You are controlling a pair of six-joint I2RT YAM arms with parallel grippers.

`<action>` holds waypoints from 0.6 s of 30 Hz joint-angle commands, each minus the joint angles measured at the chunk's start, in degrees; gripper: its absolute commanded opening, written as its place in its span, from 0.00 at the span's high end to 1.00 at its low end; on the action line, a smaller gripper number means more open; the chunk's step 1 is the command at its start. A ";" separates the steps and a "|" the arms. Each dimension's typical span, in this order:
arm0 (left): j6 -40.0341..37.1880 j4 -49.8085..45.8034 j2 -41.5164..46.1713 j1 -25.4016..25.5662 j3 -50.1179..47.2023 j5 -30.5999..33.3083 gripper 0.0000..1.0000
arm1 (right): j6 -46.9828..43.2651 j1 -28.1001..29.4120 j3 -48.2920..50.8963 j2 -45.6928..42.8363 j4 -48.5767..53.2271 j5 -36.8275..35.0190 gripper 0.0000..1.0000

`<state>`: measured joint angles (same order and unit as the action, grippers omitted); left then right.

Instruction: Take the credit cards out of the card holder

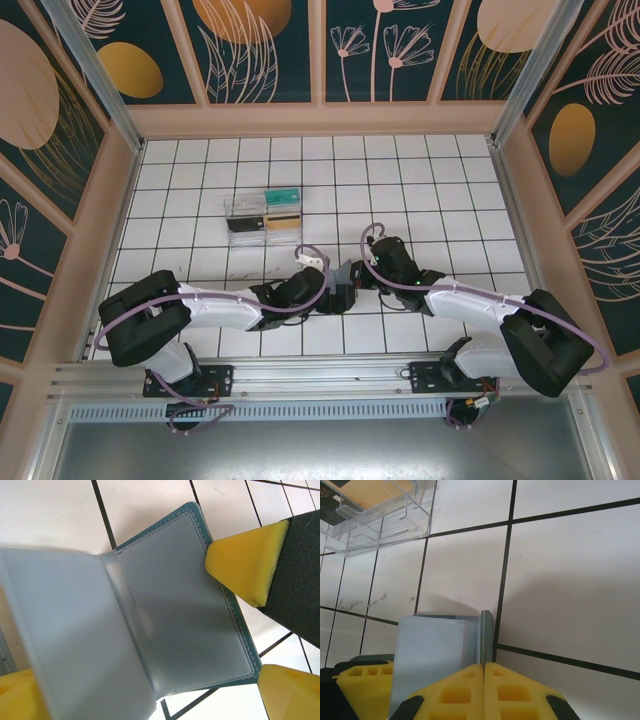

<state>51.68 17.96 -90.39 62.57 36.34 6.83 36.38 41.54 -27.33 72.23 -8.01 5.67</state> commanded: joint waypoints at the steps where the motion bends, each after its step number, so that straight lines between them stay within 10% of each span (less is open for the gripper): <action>1: -0.55 0.96 0.30 -0.09 0.05 -0.15 0.01 | 0.35 -0.33 0.44 0.41 -0.16 -0.83 1.00; 18: -2.09 6.51 -3.42 -0.02 4.19 -6.39 0.05 | 1.54 -2.08 3.38 -3.64 -0.74 -1.82 0.92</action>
<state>50.76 21.63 -91.48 62.57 37.67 2.66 36.99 39.72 -25.23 67.68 -7.29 2.87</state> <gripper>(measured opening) 0.956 0.083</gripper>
